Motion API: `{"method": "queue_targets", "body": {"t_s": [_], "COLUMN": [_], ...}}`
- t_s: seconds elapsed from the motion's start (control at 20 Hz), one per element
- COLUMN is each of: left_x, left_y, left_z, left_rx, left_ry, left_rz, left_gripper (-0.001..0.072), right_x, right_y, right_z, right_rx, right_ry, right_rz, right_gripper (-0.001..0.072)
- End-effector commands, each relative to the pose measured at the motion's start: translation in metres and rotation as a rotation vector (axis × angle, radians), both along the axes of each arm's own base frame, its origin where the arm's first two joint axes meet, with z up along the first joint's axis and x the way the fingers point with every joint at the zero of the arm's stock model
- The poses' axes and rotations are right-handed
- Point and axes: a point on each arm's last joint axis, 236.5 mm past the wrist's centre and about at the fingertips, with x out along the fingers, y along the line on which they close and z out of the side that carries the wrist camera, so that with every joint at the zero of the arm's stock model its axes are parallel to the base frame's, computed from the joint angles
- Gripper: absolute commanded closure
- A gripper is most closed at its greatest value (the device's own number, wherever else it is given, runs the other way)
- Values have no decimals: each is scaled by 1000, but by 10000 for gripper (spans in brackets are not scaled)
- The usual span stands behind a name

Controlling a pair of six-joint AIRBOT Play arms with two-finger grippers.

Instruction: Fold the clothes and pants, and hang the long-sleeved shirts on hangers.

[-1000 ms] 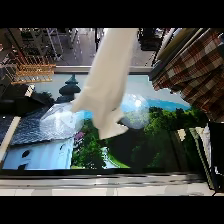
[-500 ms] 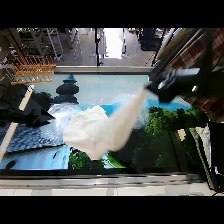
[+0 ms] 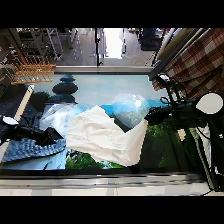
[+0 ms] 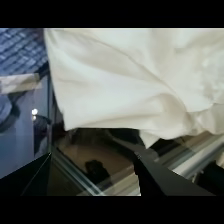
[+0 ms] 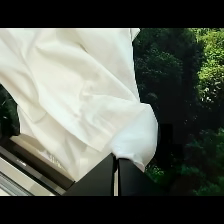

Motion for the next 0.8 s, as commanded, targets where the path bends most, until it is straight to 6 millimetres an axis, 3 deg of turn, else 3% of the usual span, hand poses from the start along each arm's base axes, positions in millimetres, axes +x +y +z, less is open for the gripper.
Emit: {"method": "queue_targets", "body": {"t_s": [0.0, 0.25, 0.4, 0.45, 0.5, 0.55, 0.65, 0.7, 0.75], "left_x": [14, 26, 40, 43, 44, 44, 38, 37, 41], "left_y": [1, -22, -27, -29, -31, -33, -35, -35, -36], "left_z": [-33, -55, -62, -62, -60, -59, -50, -32, -1], "left_rx": [70, 106, 122, 116, 106, 99, 66, 25, -43], "left_ry": [-20, -53, -88, -94, -95, -95, -82, -111, -160], "left_rz": [41, -16, 14, 28, 33, 33, 10, -30, -43], "left_gripper": [152, 158, 259, 376, 618, 701, 701, 701, 702], "right_x": [4, 3, 2, 2, 2, 2, 4, 6, 7], "right_y": [2, 2, 4, 4, 4, 3, -9, -20, -31], "right_z": [-4, -4, -4, -4, -4, -3, 1, 9, 22], "right_rx": [14, 17, 23, 23, 23, 21, -29, -72, -109], "right_ry": [-5, -5, -1, -1, -2, -4, -38, -75, -126], "right_rz": [-14, -11, -8, -8, -8, -8, -26, -41, -59], "right_gripper": [695, 695, 694, 694, 694, 694, 695, 695, 695]}}
